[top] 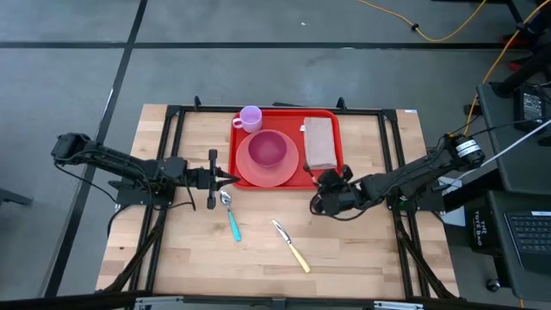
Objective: Set up tray
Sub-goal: Put the orange fork on the light brown table napkin on the red tray
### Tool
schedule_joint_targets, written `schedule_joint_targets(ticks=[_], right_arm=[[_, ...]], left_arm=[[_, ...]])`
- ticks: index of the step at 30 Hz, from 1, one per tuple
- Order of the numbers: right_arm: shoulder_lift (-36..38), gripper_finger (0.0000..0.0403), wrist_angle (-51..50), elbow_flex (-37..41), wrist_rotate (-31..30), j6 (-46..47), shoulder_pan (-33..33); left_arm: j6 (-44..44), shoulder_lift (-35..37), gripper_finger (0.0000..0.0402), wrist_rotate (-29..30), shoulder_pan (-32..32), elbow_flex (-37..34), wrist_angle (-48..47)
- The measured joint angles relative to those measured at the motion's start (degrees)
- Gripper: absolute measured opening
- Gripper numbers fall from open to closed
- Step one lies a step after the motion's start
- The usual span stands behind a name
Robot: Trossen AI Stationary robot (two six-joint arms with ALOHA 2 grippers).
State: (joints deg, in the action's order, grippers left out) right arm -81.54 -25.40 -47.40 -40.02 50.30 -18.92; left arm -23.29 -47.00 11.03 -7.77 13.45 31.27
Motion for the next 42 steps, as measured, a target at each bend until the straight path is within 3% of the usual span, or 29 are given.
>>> schedule_joint_targets(ticks=[10, 28, 42], right_arm=[[-0.01, 0.0056, 2.04, 0.00, -0.25, -0.41, 6.20], [2.25, 0.0056, 3.35, -1.46, 15.07, -1.29, 33.45], [-3.89, 0.0056, 2.29, -1.68, 18.27, 1.83, 38.38]], left_arm=[[0.00, 0.00, 0.0004, 0.04, 0.00, 0.00, 0.24], [-5.20, -0.02, 0.0004, 0.28, 0.00, 0.00, 0.26], [-5.55, 0.00, 0.0004, 0.28, 0.00, 0.00, 0.87]])
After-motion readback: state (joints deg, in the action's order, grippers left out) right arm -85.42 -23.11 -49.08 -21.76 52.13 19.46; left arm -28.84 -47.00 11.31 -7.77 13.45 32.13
